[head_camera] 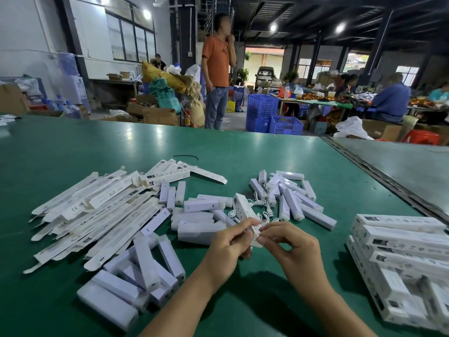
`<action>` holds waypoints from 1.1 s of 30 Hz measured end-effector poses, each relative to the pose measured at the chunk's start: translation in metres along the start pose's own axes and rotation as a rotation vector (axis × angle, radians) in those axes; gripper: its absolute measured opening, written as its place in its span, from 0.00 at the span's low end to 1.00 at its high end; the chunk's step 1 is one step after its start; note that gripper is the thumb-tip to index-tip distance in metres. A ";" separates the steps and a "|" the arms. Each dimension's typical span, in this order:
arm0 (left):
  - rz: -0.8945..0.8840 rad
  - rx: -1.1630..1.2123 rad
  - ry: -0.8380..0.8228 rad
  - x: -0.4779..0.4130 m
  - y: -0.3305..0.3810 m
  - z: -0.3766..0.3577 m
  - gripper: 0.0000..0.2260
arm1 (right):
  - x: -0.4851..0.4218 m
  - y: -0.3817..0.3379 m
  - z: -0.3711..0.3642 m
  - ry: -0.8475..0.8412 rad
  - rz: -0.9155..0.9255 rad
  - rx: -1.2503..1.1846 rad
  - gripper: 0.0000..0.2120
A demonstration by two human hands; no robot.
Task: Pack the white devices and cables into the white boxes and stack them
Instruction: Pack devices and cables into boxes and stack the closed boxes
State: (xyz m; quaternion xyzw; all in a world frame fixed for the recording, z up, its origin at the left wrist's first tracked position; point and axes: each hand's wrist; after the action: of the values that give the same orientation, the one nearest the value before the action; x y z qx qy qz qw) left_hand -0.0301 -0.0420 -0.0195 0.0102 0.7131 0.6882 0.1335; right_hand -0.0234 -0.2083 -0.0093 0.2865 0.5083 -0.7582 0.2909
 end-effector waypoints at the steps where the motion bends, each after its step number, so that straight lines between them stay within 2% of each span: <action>1: -0.001 0.007 -0.010 0.001 0.001 -0.001 0.08 | 0.000 -0.002 -0.001 0.020 -0.063 -0.045 0.04; 4: -0.030 0.015 -0.064 0.002 0.003 0.000 0.13 | 0.000 -0.006 -0.004 0.049 -0.218 -0.227 0.09; 6: -0.067 -0.008 -0.077 0.002 0.003 0.001 0.11 | 0.000 -0.006 -0.006 0.043 -0.284 -0.308 0.10; 11: -0.115 -0.057 0.069 -0.004 -0.003 -0.003 0.07 | 0.004 -0.004 -0.015 -0.036 -0.376 -0.223 0.08; 14: -0.197 -0.223 0.189 -0.006 -0.006 -0.002 0.11 | 0.004 -0.006 -0.019 -0.092 -0.469 -0.378 0.12; 20: -0.323 -0.669 0.229 -0.012 -0.014 -0.002 0.16 | 0.000 -0.011 -0.021 -0.035 -0.744 -0.634 0.22; 25: -0.425 -0.805 0.184 -0.015 -0.015 -0.011 0.20 | -0.001 -0.009 -0.021 0.018 -0.771 -0.778 0.19; 31: -0.515 -0.837 0.219 -0.015 -0.013 -0.009 0.20 | -0.001 -0.008 -0.018 -0.021 -0.704 -0.746 0.19; 33: -0.485 -0.781 0.212 -0.013 -0.014 -0.008 0.23 | -0.001 -0.009 -0.018 -0.022 -0.705 -0.742 0.18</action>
State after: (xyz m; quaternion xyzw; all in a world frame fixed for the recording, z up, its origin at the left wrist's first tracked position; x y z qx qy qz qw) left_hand -0.0172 -0.0527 -0.0312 -0.2781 0.3924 0.8510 0.2107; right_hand -0.0267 -0.1887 -0.0088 -0.0327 0.8060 -0.5816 0.1050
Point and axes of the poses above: each hand's wrist, its own x-axis away from the middle knuckle, its own z-axis out of the back of the hand, y = z × x, and after that the axes turned 2 degrees about z, right-handed
